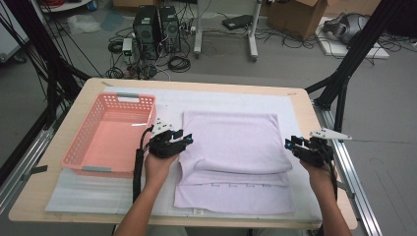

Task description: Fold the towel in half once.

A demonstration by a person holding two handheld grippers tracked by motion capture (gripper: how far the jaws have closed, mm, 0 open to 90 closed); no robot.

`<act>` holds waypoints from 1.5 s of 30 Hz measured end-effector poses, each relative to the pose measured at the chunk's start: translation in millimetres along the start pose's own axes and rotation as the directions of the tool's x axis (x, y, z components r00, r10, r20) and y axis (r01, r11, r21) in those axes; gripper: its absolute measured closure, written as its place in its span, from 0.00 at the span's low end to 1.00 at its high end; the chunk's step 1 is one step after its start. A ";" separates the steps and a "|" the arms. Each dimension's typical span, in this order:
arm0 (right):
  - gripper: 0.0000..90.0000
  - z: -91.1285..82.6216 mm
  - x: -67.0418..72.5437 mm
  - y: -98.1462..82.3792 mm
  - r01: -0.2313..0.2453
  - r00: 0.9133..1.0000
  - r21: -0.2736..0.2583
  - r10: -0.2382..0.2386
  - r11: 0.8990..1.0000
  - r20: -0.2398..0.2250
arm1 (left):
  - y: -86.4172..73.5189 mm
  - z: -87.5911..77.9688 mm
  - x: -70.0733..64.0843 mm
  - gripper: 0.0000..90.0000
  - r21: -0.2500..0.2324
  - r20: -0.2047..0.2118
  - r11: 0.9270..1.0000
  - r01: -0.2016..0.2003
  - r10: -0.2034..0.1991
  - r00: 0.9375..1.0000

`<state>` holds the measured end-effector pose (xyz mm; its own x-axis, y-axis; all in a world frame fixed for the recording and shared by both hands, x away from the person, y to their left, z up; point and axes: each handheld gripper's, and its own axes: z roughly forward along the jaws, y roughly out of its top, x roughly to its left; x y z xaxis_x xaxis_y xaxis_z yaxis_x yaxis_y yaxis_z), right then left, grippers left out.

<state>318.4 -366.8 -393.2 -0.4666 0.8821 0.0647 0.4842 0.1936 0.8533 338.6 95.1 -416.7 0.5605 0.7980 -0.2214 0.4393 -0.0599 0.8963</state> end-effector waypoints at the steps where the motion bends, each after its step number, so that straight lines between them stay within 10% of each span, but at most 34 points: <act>1: 0.72 -4.7 2.9 -5.1 0.008 1.000 0.000 -0.008 1.000 -0.001 | -3.4 -4.3 -2.8 0.61 -0.012 0.004 1.000 -0.002 0.002 1.000; 11: 0.73 -41.6 29.5 -51.3 0.029 1.000 0.039 -0.029 0.999 -0.005 | -38.1 -43.6 -16.8 0.59 -0.025 0.023 1.000 -0.011 0.012 1.000; 20: 0.75 -40.5 46.5 -78.6 0.042 0.999 0.100 -0.040 0.994 -0.021 | -64.1 -79.2 -23.3 0.58 -0.034 0.043 0.999 -0.019 0.020 0.999; 33: 0.81 -32.3 51.7 -88.8 0.034 0.999 0.140 -0.030 0.990 -0.028 | -80.6 -75.9 -42.9 0.57 0.071 0.094 0.996 -0.051 0.044 0.995; 38: 0.99 -31.9 59.1 -86.2 0.076 0.997 0.162 -0.077 0.984 0.001 | -80.2 -57.9 -52.0 0.96 0.171 0.074 0.982 -0.083 0.072 0.995; 45: 0.99 -54.3 60.8 -86.6 0.070 0.997 0.122 -0.065 0.990 -0.044 | -77.9 -78.8 -51.2 0.98 0.125 0.126 0.992 -0.035 0.019 0.992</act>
<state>207.8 -353.2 -435.0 -0.5296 0.8477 0.0317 0.5370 0.3061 0.7861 220.3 106.1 -444.9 0.6527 0.7149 -0.2508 0.5039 -0.1624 0.8484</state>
